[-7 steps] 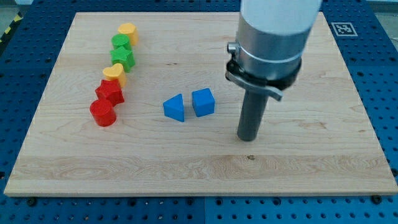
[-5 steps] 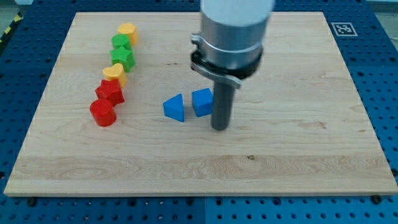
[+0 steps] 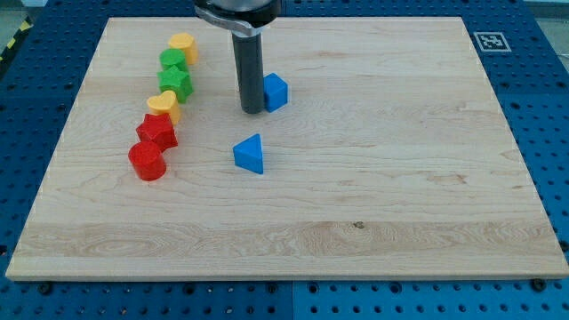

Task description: Slide blue cube above yellow hexagon

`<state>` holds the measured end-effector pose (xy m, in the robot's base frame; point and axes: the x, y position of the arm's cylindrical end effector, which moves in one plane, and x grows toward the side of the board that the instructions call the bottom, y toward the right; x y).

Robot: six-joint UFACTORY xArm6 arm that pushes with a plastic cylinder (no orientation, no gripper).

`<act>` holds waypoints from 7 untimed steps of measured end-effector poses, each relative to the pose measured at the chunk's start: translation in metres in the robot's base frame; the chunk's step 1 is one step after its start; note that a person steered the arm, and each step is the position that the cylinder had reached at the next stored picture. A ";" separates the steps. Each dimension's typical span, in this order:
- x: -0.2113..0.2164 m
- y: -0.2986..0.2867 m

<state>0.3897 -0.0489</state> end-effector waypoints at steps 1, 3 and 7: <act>0.000 0.001; 0.000 0.030; -0.046 0.050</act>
<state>0.3440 0.0006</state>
